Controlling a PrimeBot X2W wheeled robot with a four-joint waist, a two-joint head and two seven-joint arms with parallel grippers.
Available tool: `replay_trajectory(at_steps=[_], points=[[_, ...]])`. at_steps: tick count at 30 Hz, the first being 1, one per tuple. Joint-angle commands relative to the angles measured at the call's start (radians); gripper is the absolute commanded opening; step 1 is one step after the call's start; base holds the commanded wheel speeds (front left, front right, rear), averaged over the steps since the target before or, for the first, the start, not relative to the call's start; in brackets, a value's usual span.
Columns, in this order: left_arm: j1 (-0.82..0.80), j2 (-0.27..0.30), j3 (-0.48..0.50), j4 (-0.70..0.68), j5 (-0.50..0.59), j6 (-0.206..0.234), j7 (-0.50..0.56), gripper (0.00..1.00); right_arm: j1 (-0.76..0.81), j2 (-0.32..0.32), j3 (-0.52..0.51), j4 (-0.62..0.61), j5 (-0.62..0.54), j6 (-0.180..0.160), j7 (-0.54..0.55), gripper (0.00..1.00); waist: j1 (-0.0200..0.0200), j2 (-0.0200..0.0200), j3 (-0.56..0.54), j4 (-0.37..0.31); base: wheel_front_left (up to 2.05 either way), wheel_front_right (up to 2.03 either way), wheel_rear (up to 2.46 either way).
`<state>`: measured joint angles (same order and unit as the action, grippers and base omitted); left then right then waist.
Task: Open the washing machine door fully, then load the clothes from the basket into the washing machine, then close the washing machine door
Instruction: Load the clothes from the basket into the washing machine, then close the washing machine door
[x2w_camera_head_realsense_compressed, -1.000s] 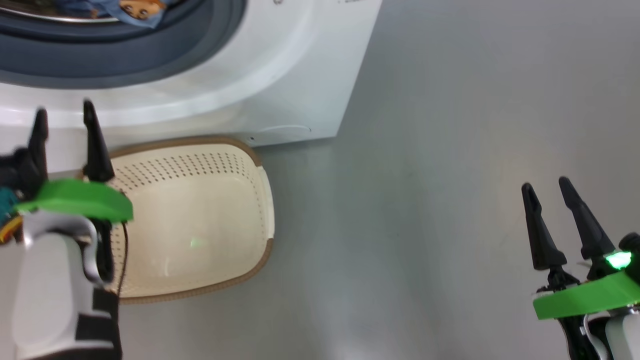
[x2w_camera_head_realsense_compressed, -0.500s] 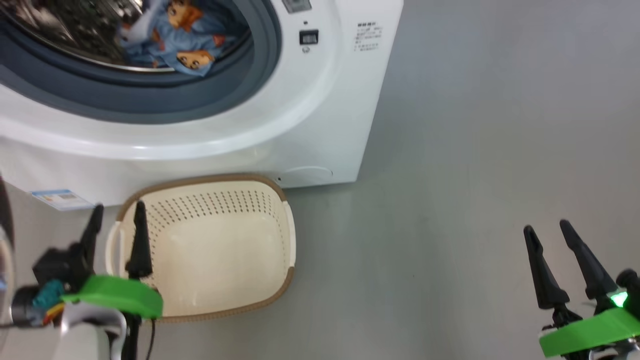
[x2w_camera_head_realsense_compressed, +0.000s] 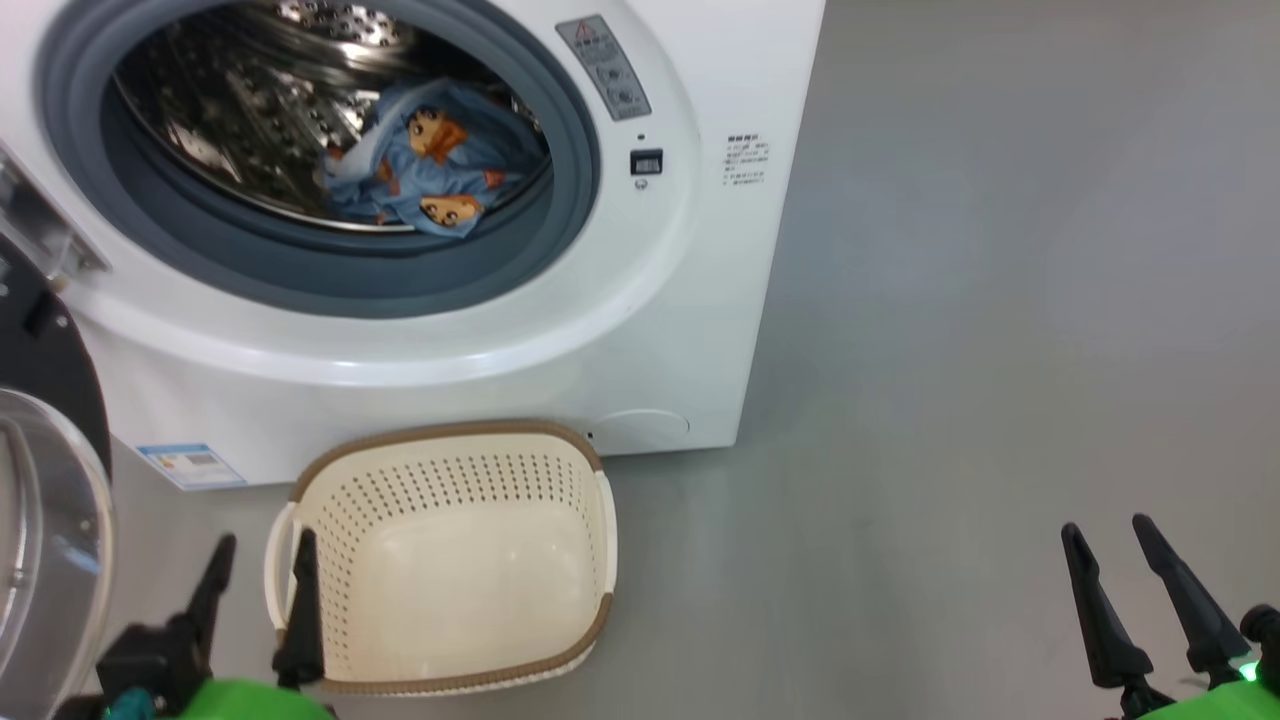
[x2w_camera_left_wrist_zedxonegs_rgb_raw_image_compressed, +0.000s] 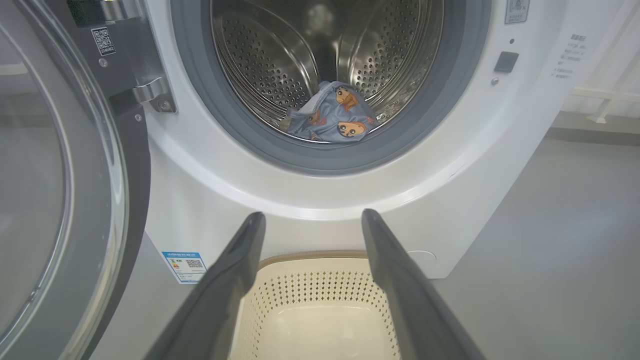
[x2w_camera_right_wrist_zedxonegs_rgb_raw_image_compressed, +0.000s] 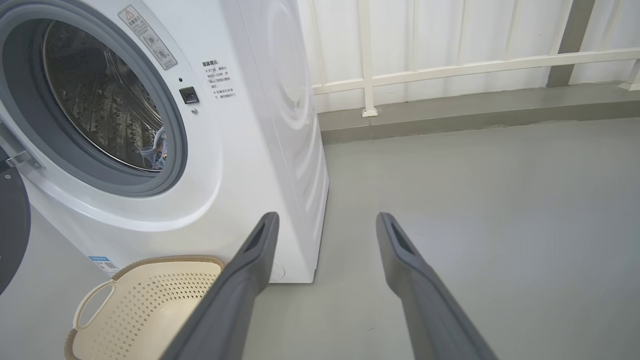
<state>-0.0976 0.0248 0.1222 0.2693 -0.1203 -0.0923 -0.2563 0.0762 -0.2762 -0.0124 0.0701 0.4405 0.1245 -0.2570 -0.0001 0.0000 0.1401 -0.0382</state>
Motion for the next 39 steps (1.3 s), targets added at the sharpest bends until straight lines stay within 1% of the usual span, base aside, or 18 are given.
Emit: replay_trajectory(at_steps=[1,9,14,27,30,39], points=[[0.025,0.025,0.022,-0.041,-0.001,0.005,-0.006,1.00,0.019,-0.022,0.014,-0.021,-0.011,0.006,-0.005,1.00,0.0001,0.0000,-0.039,0.005,0.00,0.00,0.00],[0.130,0.025,0.013,-0.094,-0.015,0.016,-0.006,1.00,0.066,-0.021,0.006,-0.021,-0.014,0.006,-0.005,1.00,0.0001,0.0000,-0.087,0.006,0.00,0.00,0.00],[0.159,0.025,0.015,-0.110,-0.027,0.026,-0.006,1.00,0.077,-0.016,0.007,-0.023,-0.017,0.006,-0.005,1.00,0.0001,0.0000,-0.100,0.005,0.00,0.00,0.00],[0.171,0.025,0.012,-0.117,-0.018,0.032,-0.006,1.00,0.081,-0.013,0.011,-0.022,-0.017,0.006,-0.005,1.00,0.0001,0.0000,-0.111,0.004,0.00,0.00,0.00],[0.172,0.025,0.009,-0.111,-0.013,0.040,-0.006,1.00,0.082,-0.010,0.013,-0.022,-0.017,0.006,-0.005,1.00,0.0001,0.0000,-0.112,0.007,-0.18,0.18,0.00],[0.176,0.025,-0.002,-0.114,-0.023,0.038,-0.006,1.00,0.082,-0.010,0.016,-0.022,-0.017,0.006,-0.005,1.00,0.0001,0.0000,-0.114,0.011,-1.01,1.01,0.00]])
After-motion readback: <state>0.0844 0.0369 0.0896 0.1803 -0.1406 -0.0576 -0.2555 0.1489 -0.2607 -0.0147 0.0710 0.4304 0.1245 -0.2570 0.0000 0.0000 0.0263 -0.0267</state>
